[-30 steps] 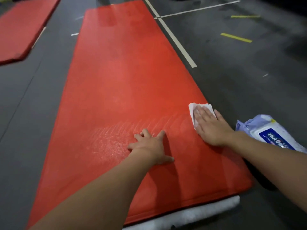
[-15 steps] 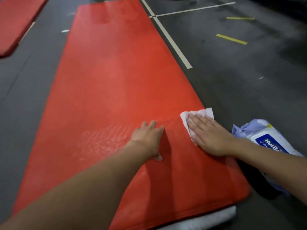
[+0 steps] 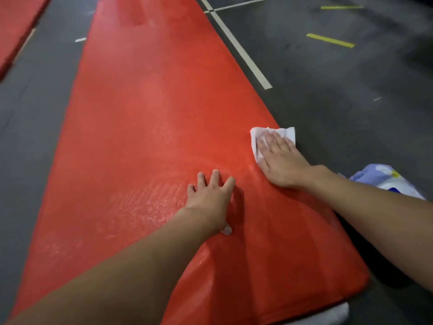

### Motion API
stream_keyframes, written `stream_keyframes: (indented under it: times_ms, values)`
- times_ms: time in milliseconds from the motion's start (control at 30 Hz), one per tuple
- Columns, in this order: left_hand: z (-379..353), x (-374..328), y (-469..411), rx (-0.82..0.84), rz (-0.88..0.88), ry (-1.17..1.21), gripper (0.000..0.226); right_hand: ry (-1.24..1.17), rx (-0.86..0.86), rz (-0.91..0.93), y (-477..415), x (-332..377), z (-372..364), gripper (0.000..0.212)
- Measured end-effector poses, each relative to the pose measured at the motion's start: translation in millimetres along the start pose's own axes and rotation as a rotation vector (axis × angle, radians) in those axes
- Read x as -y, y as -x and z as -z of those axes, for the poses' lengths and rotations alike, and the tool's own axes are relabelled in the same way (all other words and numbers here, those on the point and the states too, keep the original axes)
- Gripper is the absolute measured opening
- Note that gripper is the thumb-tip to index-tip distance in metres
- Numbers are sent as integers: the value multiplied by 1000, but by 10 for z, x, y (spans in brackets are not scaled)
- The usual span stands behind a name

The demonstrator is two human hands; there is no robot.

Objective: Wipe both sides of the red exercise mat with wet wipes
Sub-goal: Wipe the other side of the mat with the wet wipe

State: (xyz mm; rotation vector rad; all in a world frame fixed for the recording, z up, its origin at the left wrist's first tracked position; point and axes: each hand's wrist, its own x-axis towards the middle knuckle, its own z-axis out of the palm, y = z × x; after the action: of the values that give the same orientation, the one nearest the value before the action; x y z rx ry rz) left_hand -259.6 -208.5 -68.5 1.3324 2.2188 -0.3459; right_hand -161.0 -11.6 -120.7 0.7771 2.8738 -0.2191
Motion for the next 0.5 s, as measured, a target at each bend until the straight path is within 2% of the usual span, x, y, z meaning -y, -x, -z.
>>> stream_keyframes:
  times_ms: [67,133,167,300,333,433,467,500]
  values:
    - [-20,22,-2,-17,-6,25,122,22,-39,142,177,42,-116,65]
    - [-42,24,-6,-29,-14,43,121,65,40,267,267,-89,-111,68]
    - [-44,28,-9,-32,-15,50,121,82,63,269,196,-158,-74,68]
    - [-51,45,-13,-48,-12,69,119,6,25,-21,-126,-41,47,60]
    - [-56,39,-5,-54,-7,81,119,-12,0,-19,-91,61,12,60]
    - [-97,-2,38,-88,94,137,119,37,-16,286,181,149,-146,62]
    - [-105,-14,53,-81,142,160,120,21,10,340,173,99,-122,60]
    - [-118,-19,62,-65,173,181,121,16,34,320,106,62,-80,59]
